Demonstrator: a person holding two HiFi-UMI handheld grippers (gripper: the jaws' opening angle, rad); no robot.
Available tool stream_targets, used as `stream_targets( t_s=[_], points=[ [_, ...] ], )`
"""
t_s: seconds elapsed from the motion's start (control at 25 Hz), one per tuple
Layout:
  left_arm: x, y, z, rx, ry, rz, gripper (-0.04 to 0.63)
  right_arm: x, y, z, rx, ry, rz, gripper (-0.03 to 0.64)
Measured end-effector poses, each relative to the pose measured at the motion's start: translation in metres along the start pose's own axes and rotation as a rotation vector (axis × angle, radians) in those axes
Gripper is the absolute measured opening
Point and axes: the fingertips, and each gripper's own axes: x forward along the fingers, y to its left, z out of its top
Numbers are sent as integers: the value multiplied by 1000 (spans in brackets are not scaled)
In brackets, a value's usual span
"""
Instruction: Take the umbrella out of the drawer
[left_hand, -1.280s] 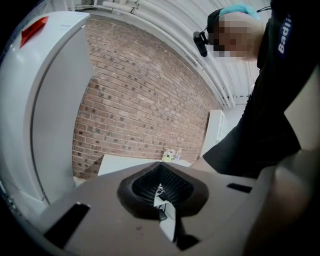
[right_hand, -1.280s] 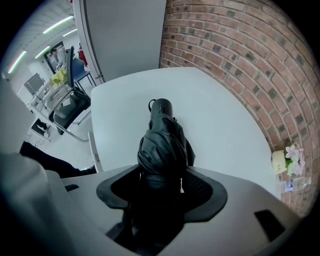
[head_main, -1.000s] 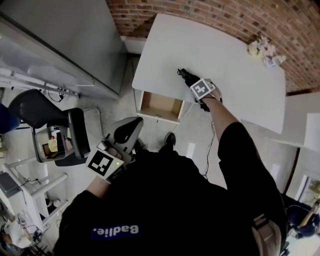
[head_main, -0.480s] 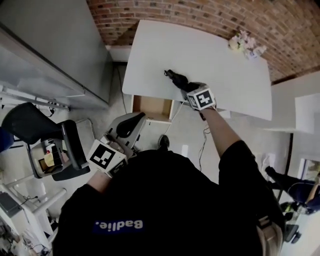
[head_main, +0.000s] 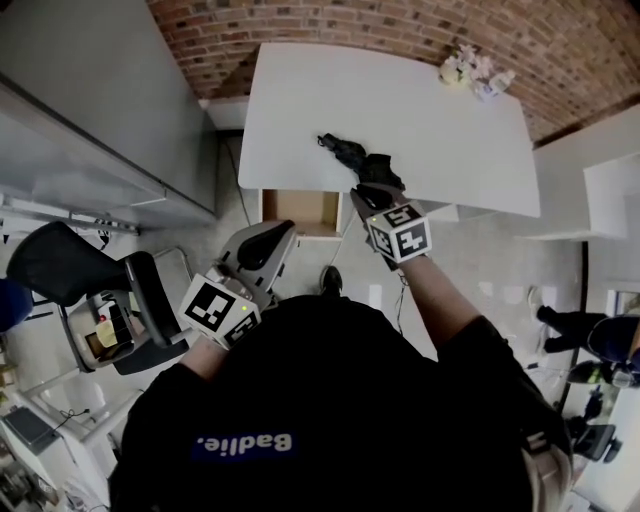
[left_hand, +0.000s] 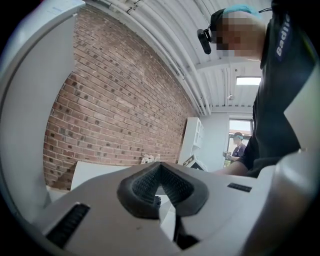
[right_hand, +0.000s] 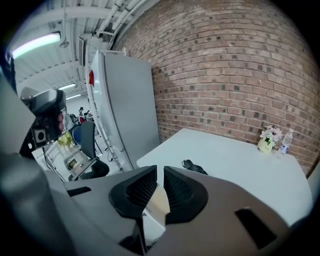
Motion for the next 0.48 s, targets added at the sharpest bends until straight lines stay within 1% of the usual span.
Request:
stream_targets(
  t_s=[0.32,0.48],
  points=[
    [-1,-4,-1,8,8,-12,-2,-39,45,34,42,-121,88,38],
    [2,-2,-2,7,7,-14,-2,-44,63,45,103,-164,144,32]
  ],
)
